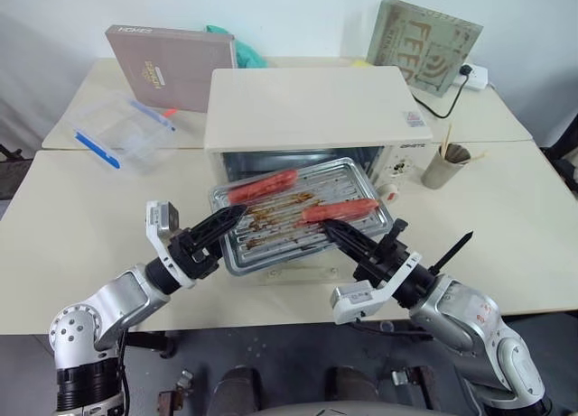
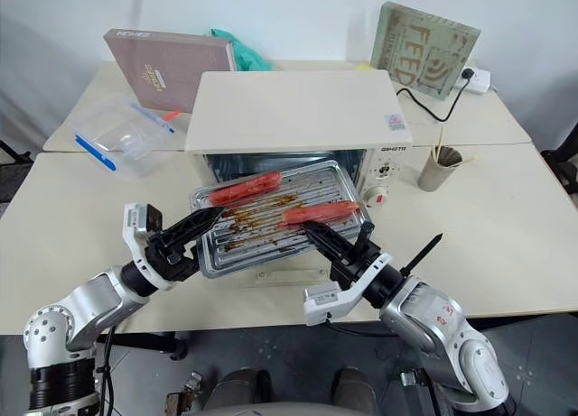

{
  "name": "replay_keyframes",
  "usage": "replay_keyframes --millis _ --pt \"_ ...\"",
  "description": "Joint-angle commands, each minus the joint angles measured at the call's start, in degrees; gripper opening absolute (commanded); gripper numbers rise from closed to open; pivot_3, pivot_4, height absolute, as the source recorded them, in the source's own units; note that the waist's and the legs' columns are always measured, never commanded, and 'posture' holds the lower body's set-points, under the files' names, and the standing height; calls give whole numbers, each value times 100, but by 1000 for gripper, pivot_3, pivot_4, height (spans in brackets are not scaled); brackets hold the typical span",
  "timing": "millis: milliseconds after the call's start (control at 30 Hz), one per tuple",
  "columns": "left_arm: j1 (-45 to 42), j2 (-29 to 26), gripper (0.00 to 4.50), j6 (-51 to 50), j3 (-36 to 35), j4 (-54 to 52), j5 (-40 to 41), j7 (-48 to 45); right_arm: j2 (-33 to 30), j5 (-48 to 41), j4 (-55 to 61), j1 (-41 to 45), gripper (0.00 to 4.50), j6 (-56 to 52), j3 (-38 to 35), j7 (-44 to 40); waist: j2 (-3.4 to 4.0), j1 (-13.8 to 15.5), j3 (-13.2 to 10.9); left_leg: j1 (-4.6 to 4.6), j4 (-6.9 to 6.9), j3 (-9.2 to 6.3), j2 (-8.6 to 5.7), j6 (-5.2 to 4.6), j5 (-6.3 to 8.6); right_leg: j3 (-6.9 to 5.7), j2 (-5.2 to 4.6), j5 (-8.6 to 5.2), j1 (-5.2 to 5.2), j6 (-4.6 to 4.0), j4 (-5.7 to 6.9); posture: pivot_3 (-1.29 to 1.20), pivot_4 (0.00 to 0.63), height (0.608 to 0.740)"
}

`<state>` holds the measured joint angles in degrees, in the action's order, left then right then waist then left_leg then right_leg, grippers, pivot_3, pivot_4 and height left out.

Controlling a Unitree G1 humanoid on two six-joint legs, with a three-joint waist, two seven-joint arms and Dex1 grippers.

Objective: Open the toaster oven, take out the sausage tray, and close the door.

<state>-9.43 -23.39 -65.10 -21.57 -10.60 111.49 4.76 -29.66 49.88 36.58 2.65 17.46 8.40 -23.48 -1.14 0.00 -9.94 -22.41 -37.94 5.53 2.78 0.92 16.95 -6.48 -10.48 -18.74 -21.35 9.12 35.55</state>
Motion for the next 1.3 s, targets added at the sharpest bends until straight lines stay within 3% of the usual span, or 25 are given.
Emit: replay_keyframes --millis 33,367,433,800,833,1200,1233,1300 --pt "33 -195 3345 -202 45 -30 151 -160 -30 -126 219 -10 0 12 -152 19 0 -3 0 0 0 0 0 0 0 0 1 0 0 0 -1 0 150 740" --pt "71 -404 447 -314 290 55 151 -266 -33 -235 270 -73 0 29 -150 -74 0 -4 0 0 2 -2 1 0 0 0 2 -1 0 -1 -3 0 150 740" --pt "103 -425 56 -315 314 35 151 -254 -46 -275 291 -101 0 44 -135 -96 0 -4 0 0 2 -2 1 0 0 0 1 -1 0 -1 -5 0 150 740" --pt "99 -780 25 -500 431 258 151 -248 -47 -498 305 -248 0 62 -62 -363 1 -5 0 0 5 -3 1 -1 1 0 2 -1 -1 -2 -9 0 150 740" --pt "104 -796 24 -512 447 268 151 -259 -42 -515 308 -259 659 53 -62 -389 2 -5 -1 0 6 -3 1 -1 1 1 2 -1 -1 -2 -9 0 150 740" --pt "59 -857 0 -653 582 469 151 -239 -170 -871 348 -261 4238 89 1 -727 2 -6 -1 0 10 -5 1 -1 1 1 2 -1 -1 -2 -13 0 150 740" --pt "71 -853 0 -652 587 465 151 -230 -176 -887 353 -261 4476 84 -16 -746 2 -6 -1 0 10 -5 1 -1 1 1 2 -1 -1 -2 -13 0 150 740" --pt "76 -813 0 -642 593 495 151 -145 -192 -940 357 -247 4476 59 -63 -792 2 -5 -1 0 11 -5 1 -1 1 1 2 -1 -1 -2 -13 0 150 740"
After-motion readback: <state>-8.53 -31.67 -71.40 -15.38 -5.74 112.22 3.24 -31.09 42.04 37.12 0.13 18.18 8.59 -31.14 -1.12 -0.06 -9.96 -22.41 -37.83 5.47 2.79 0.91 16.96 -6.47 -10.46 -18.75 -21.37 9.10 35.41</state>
